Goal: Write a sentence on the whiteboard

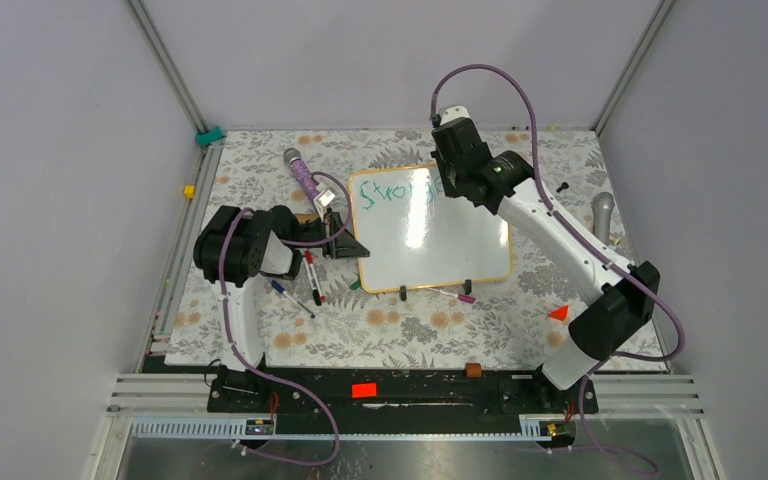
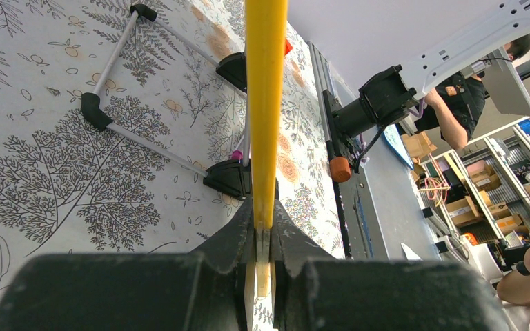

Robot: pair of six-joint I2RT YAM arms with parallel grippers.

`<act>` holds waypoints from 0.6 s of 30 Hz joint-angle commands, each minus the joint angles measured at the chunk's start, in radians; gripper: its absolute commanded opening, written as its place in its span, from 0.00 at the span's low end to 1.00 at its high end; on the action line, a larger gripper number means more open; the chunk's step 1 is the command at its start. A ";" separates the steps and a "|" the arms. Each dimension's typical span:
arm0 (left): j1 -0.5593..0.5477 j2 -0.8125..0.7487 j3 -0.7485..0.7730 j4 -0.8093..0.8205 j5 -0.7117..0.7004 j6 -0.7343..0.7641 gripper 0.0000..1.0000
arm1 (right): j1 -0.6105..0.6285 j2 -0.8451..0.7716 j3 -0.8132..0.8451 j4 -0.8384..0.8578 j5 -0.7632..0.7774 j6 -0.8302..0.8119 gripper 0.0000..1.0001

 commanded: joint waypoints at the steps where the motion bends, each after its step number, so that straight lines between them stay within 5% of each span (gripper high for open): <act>1: 0.004 -0.004 -0.005 -0.011 0.032 -0.003 0.00 | -0.009 0.024 0.051 -0.002 0.054 -0.012 0.00; 18: 0.005 -0.002 -0.005 -0.010 0.030 -0.003 0.00 | -0.009 -0.034 -0.083 0.011 0.004 0.018 0.00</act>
